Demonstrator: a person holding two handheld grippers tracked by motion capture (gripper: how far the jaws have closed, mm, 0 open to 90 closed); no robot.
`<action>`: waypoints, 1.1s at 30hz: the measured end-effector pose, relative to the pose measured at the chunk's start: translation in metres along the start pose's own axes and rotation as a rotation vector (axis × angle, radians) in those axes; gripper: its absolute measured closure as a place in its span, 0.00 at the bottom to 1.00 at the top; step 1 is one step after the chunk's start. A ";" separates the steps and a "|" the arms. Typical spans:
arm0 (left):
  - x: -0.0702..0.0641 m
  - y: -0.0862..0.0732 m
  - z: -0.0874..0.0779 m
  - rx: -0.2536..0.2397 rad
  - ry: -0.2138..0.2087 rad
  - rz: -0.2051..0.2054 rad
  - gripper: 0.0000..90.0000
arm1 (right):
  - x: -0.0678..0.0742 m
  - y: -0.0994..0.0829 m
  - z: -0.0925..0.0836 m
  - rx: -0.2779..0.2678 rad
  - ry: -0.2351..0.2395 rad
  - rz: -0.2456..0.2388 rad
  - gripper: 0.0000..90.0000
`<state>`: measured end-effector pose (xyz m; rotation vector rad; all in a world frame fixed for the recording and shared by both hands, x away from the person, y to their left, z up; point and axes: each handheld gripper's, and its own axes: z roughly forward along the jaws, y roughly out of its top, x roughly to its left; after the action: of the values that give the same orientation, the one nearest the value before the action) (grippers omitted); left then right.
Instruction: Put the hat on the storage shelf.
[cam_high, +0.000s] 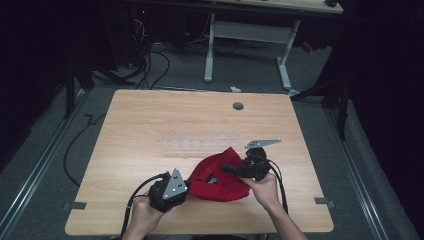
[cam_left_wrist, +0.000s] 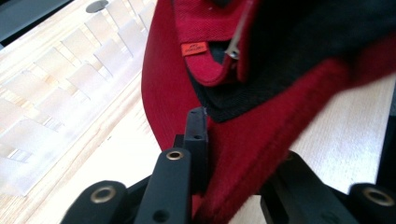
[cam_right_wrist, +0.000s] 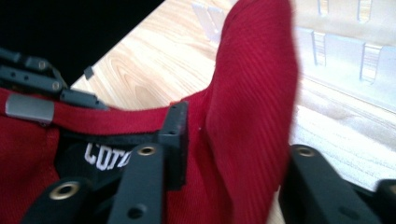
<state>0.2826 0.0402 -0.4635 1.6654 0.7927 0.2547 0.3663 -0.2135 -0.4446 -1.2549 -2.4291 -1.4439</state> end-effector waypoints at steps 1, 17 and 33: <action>0.000 -0.001 -0.001 0.010 -0.001 0.005 0.90 | -0.003 0.001 -0.002 -0.022 0.001 0.018 0.63; 0.011 0.006 -0.017 -0.003 0.020 -0.060 0.95 | -0.022 0.004 -0.047 -0.239 -0.080 0.060 0.50; 0.036 0.021 -0.030 -0.119 0.064 -0.205 0.94 | -0.040 -0.039 -0.017 -0.115 -0.289 0.001 0.46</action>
<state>0.3002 0.0849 -0.4449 1.4588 0.9710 0.2079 0.3615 -0.2595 -0.4796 -1.5902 -2.5487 -1.5161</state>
